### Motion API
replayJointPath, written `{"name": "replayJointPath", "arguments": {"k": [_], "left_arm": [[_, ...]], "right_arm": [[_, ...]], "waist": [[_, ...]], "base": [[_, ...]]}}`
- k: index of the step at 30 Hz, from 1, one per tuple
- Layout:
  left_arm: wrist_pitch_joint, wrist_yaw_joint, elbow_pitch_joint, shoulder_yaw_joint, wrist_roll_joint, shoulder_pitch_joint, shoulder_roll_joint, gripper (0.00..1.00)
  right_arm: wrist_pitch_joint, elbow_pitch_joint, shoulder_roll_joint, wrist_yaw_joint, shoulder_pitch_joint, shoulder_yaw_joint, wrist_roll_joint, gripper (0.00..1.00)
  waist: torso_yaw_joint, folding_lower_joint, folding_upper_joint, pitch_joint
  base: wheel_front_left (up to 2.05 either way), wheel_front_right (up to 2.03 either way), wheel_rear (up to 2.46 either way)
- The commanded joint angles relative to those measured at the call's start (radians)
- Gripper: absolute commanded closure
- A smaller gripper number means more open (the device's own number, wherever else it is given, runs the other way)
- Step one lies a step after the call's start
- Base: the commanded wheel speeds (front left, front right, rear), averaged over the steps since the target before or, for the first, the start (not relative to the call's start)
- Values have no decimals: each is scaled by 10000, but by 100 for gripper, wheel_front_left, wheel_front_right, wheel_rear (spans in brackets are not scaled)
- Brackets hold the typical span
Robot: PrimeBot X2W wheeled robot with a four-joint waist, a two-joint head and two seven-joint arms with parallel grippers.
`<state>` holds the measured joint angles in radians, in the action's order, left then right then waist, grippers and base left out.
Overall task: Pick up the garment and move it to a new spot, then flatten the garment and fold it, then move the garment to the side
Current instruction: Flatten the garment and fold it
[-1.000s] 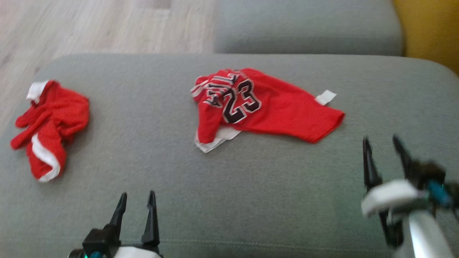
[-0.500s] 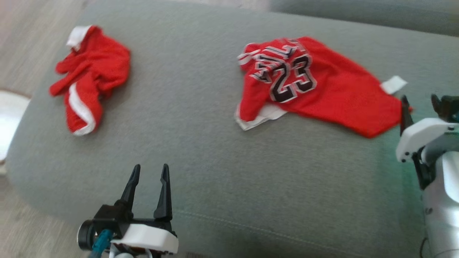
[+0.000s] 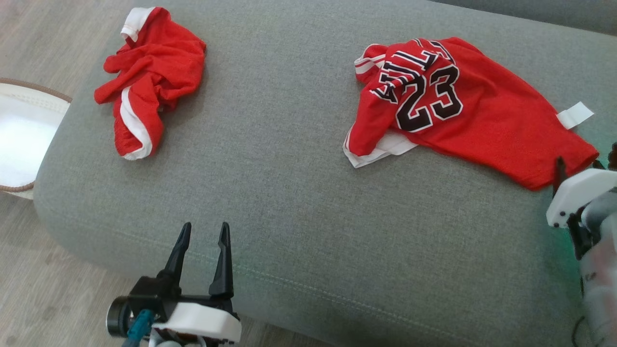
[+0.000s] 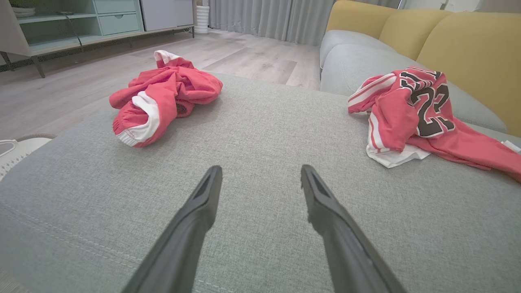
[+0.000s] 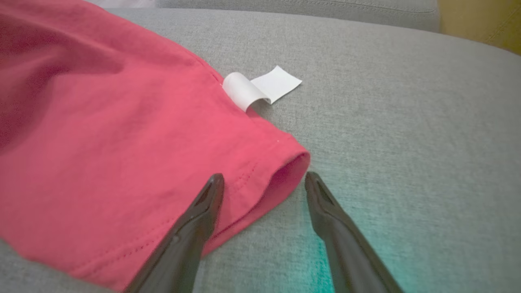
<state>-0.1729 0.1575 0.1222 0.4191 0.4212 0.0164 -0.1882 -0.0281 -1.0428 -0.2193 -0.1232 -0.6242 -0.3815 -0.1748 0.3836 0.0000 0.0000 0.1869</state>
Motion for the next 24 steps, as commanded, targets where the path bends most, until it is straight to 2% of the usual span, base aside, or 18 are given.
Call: {"name": "replayJointPath", "arguments": {"k": [1, 2, 3, 5, 6, 7, 8, 9, 10, 18, 24], "left_arm": [[-95, -12, -244, -274, -95, 489, -142, 0], [-89, -21, -239, -262, -95, 509, -152, 0], [-79, -32, -236, -243, -100, 527, -164, 0], [-65, -36, -244, -221, -107, 564, -181, 0], [-65, -36, -244, -221, -107, 564, -181, 0], [-63, -33, -246, -218, -108, 580, -191, 0], [-61, -25, -250, -219, -108, 588, -202, 0], [-62, -7, -260, -229, -106, 593, -212, 0], [-66, 18, -268, -245, -103, 592, -223, 0], [-102, 148, -369, -328, -82, 532, -334, 0], [-46, 228, -460, -350, -55, 433, -432, 0]], "right_arm": [[3, 26, -107, -75, -547, 119, 128, 0], [-11, -145, -95, -75, -662, 137, 190, 5], [5, -323, -76, -75, -784, 210, 284, 16], [36, -644, -103, -75, -1019, 356, 468, 51], [36, -644, -103, -75, -1019, 356, 468, 51], [76, -780, -125, -75, -1131, 470, 525, 58], [168, -872, -148, -75, -1243, 599, 552, 71], [310, -927, -169, -75, -1355, 753, 545, 91], [499, -961, -182, -75, -1459, 923, 522, 100], [2023, -1006, 118, -75, -2261, 2397, 420, 100], [2690, -641, 501, -75, -2566, 4125, 405, 100]], "waist": [[2, 0, 0, 39], [9, 0, 0, 61], [17, 0, 0, 83], [19, 0, 0, 141], [19, 0, 0, 141], [10, 0, 0, 162], [-6, 0, 0, 181], [-38, 0, 0, 202], [-83, 0, 0, 210], [-730, 0, 0, -149], [-1403, 0, 0, -661]], "base": [[0, 0, 0], [0, 0, 0], [0, 0, 0], [0, 0, 0], [0, 0, 0], [0, 0, 0], [0, 0, 0], [0, 0, 0], [0, 0, 0], [0, 0, 0], [0, 0, 0]]}}
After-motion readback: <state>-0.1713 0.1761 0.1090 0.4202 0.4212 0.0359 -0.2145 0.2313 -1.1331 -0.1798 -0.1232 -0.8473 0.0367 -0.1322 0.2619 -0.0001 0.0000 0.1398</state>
